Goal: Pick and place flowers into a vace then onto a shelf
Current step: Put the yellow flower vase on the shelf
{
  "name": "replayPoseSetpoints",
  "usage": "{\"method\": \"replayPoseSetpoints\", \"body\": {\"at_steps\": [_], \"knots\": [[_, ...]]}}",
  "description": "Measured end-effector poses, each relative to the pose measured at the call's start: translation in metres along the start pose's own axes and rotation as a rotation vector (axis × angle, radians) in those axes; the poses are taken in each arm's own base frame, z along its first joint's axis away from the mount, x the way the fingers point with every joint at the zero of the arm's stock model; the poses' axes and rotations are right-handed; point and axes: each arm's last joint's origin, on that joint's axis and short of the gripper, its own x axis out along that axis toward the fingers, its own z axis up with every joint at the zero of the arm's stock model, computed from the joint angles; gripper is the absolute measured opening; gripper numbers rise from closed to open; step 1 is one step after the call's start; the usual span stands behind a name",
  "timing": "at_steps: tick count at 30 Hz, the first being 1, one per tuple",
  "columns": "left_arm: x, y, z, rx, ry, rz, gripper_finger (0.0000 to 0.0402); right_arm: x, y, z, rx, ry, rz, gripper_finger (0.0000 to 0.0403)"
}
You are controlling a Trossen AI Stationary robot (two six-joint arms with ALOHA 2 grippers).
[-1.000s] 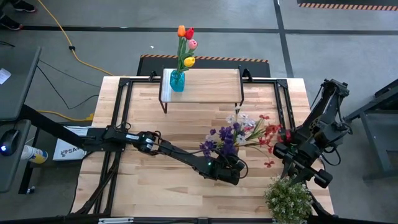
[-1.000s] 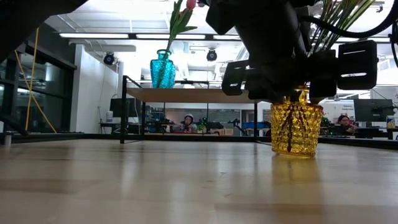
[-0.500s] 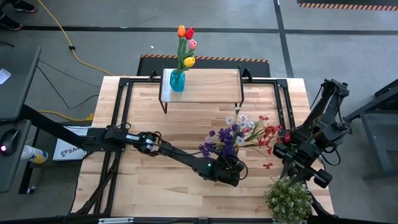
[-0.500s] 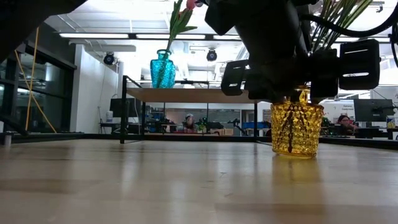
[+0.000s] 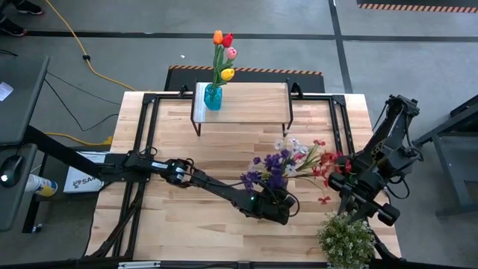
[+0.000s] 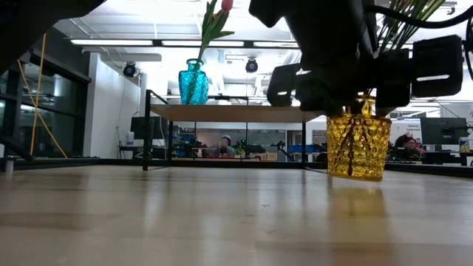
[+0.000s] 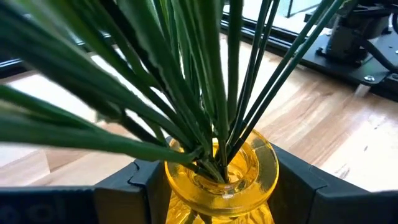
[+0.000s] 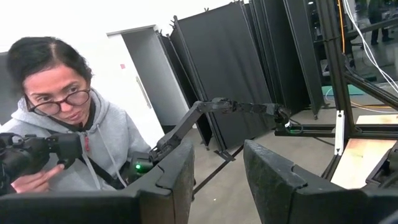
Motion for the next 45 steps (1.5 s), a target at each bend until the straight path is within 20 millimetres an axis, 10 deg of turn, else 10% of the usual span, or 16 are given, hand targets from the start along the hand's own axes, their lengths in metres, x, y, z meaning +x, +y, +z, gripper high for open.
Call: {"method": "replayPoseSetpoints", "body": {"at_steps": [8,31,45], "knots": [[-0.003,0.000,0.008,-0.010,-0.019,0.004,0.0236,0.000,0.000,0.000,0.000,0.002,0.004,0.0130],[-0.035,0.034,0.128,-0.004,-0.110,0.072,0.0236,-0.022,0.003,0.023,-0.060,-0.163,0.037,0.0130],[0.008,0.079,0.193,-0.057,-0.158,0.162,0.0236,-0.051,-0.005,0.029,-0.126,-0.184,-0.107,0.0130]]}}
